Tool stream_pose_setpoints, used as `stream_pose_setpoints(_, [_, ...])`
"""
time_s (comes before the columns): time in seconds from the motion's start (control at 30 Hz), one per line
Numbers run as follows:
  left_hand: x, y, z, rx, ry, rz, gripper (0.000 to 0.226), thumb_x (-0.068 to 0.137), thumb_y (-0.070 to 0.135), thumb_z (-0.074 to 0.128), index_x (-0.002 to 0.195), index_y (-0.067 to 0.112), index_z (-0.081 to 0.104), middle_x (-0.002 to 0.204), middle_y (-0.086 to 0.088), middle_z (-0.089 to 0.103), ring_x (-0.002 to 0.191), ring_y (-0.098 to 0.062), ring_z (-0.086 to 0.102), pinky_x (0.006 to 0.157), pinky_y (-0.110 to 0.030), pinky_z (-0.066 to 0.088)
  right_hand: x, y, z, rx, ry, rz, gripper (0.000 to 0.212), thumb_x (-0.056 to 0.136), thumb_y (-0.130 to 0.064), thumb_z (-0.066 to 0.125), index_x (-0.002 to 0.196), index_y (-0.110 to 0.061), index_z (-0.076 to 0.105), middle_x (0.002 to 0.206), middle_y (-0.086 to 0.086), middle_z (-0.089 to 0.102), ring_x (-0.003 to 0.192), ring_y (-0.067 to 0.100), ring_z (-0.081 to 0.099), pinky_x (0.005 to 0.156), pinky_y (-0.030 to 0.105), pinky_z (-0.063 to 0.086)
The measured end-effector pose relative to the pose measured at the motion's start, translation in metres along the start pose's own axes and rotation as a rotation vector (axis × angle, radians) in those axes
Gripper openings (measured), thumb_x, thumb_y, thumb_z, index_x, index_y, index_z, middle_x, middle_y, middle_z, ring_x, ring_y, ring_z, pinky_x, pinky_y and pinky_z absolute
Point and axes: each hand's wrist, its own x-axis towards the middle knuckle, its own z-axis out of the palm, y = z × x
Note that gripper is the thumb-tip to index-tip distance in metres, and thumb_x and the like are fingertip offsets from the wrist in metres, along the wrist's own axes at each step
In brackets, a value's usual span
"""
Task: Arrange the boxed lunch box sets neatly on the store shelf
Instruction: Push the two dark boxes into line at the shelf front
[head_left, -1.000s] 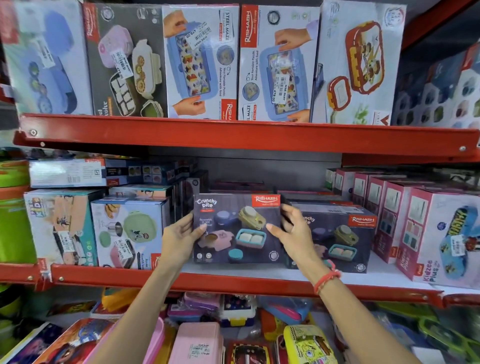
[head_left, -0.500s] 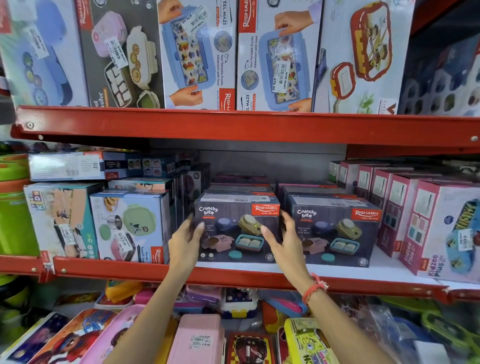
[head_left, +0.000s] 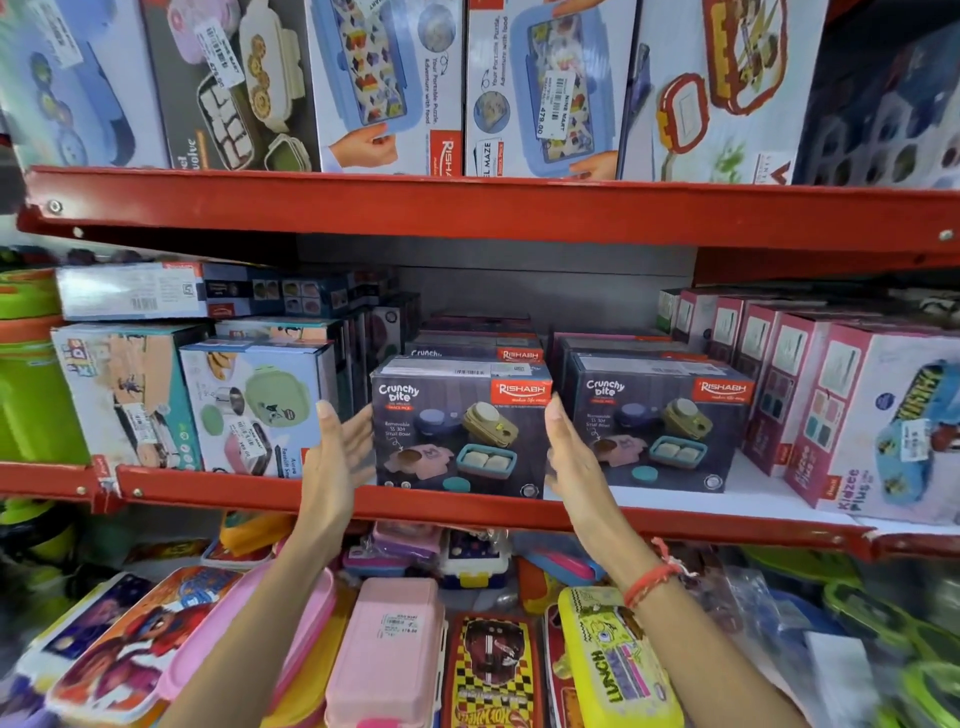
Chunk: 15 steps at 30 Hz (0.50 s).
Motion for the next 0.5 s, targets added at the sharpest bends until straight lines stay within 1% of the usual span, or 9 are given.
stream_pose_setpoints(0.07, [-0.004, 0.001, 0.001, -0.021, 0.023, -0.006, 0.077, 0.091, 0.065, 0.012, 0.137, 0.018, 0.052, 0.141, -0.009, 0.054, 0.123, -0.019, 0.054, 0.097, -0.036, 0.045, -0.006, -0.002, 0.001, 0.008, -0.003, -0.01, 0.107, 0.055, -0.098, 0.031, 0.148, -0.049, 0.015, 0.158, -0.016, 0.021, 0.146, 0.017, 0.021, 0.119, 0.052, 0.02])
stream_pose_setpoints(0.13, [-0.008, 0.001, 0.003, -0.039, 0.049, -0.012, 0.076, 0.091, 0.065, 0.013, 0.136, 0.018, 0.053, 0.14, -0.008, 0.055, 0.121, -0.017, 0.055, 0.093, -0.032, 0.045, -0.009, -0.004, 0.001, 0.006, 0.001, -0.019, 0.099, 0.061, -0.094, 0.031, 0.148, -0.048, 0.015, 0.158, -0.016, 0.022, 0.147, 0.017, 0.02, 0.119, 0.053, 0.019])
stream_pose_setpoints(0.23, [-0.013, -0.001, 0.01, -0.049, 0.104, -0.012, 0.072, 0.093, 0.062, 0.017, 0.137, 0.018, 0.052, 0.142, -0.009, 0.054, 0.129, -0.025, 0.052, 0.102, -0.038, 0.043, -0.012, -0.004, 0.0, -0.023, -0.006, -0.015, 0.084, 0.073, -0.083, 0.029, 0.148, -0.049, 0.012, 0.159, -0.016, 0.021, 0.147, 0.017, 0.018, 0.118, 0.055, 0.018])
stream_pose_setpoints(0.33, [-0.016, -0.001, 0.014, -0.049, 0.137, -0.001, 0.07, 0.093, 0.061, 0.019, 0.137, 0.018, 0.052, 0.142, -0.01, 0.055, 0.13, -0.025, 0.051, 0.108, -0.041, 0.04, -0.012, -0.001, -0.004, -0.072, -0.022, -0.003, 0.079, 0.079, -0.079, 0.028, 0.149, -0.048, 0.012, 0.16, -0.015, 0.019, 0.147, 0.015, 0.017, 0.116, 0.047, 0.016])
stream_pose_setpoints(0.4, [-0.018, 0.001, 0.016, -0.044, 0.131, 0.007, 0.073, 0.091, 0.063, 0.02, 0.139, 0.017, 0.05, 0.143, -0.009, 0.053, 0.132, -0.024, 0.05, 0.111, -0.044, 0.037, -0.011, 0.002, -0.008, -0.077, -0.032, -0.002, 0.076, 0.083, -0.077, 0.029, 0.15, -0.045, 0.014, 0.16, -0.015, 0.02, 0.147, 0.013, 0.018, 0.116, 0.041, 0.017])
stream_pose_setpoints(0.47, [-0.02, 0.002, 0.02, -0.029, 0.141, 0.002, 0.074, 0.091, 0.064, 0.021, 0.14, 0.017, 0.049, 0.145, -0.008, 0.052, 0.132, -0.023, 0.049, 0.113, -0.045, 0.035, -0.01, 0.004, -0.013, -0.074, -0.036, -0.004, 0.075, 0.084, -0.075, 0.03, 0.151, -0.042, 0.016, 0.16, -0.015, 0.02, 0.147, 0.013, 0.019, 0.118, 0.042, 0.018])
stream_pose_setpoints(0.5, [-0.02, 0.001, 0.022, -0.002, 0.171, 0.0, 0.071, 0.093, 0.062, 0.022, 0.14, 0.017, 0.048, 0.145, -0.007, 0.051, 0.131, -0.022, 0.049, 0.112, -0.043, 0.036, -0.01, 0.005, -0.015, -0.073, -0.032, -0.006, 0.075, 0.084, -0.075, 0.031, 0.15, -0.041, 0.017, 0.159, -0.015, 0.021, 0.146, 0.013, 0.02, 0.119, 0.045, 0.019])
